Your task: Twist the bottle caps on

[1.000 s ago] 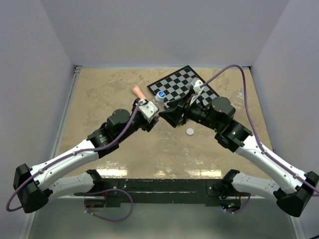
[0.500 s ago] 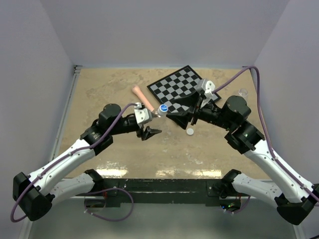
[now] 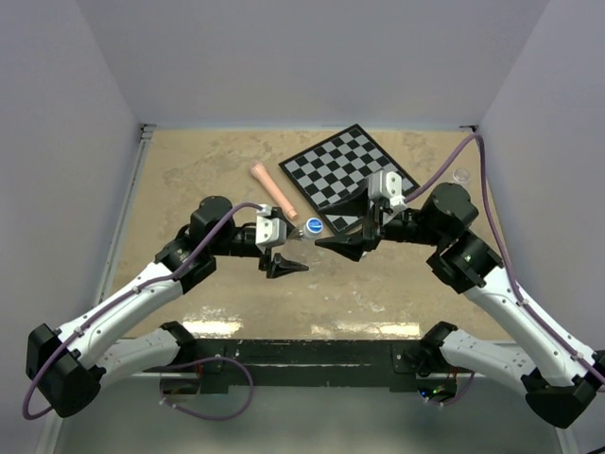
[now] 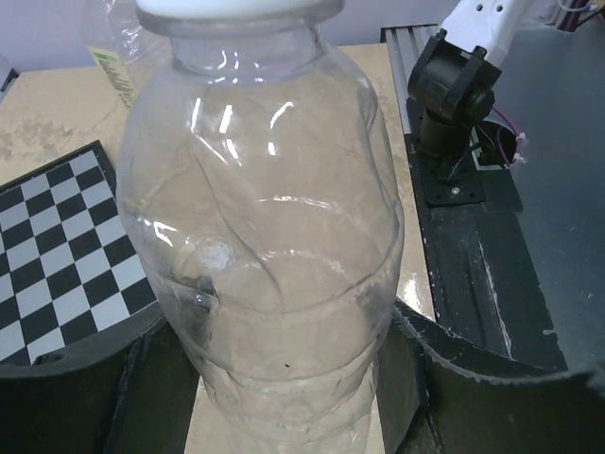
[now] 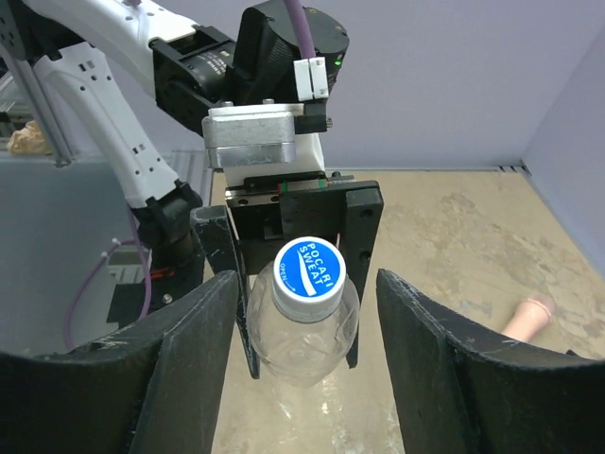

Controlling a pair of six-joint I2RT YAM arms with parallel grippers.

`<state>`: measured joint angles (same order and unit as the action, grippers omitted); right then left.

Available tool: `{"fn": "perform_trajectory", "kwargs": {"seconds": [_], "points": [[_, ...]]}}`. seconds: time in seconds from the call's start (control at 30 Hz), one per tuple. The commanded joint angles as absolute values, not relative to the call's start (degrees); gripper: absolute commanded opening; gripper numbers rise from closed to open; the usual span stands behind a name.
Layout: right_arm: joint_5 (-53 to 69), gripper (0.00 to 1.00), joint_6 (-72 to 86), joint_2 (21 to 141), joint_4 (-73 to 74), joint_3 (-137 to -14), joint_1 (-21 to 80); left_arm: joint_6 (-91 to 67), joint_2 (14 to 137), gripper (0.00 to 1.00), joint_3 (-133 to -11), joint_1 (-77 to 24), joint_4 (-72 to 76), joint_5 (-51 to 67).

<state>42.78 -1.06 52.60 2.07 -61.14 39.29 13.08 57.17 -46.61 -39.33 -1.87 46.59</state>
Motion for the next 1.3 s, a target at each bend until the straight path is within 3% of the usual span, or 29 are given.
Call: {"fn": "perform_trajectory", "kwargs": {"seconds": [0.0, 0.9, 1.07, 1.2, 1.27], "points": [[47.6, 0.62, -2.8, 54.0, 0.4, -63.2, 39.0, 14.6, 57.6, 0.0, -46.7, -38.9, 0.1, 50.1], [49.6, 0.48, -1.2, 57.0, -1.4, -64.2, 39.1, 15.3, 57.8, 0.0, -46.8, -38.9, -1.8, 51.0], [49.2, 0.34, -0.8, 57.2, -1.8, -64.1, 39.0, 15.3, 57.7, 0.0, -46.7, -38.9, -1.8, 50.7], [46.6, 0.09, -0.4, 57.0, -2.5, -63.2, 39.0, 14.8, 56.8, 0.0, -46.4, -38.9, -1.1, 45.8], [43.9, 0.01, 1.4, 56.8, -2.6, -62.6, 39.0, 13.7, 55.9, 0.0, -46.2, -38.9, -1.0, 41.2]]}}
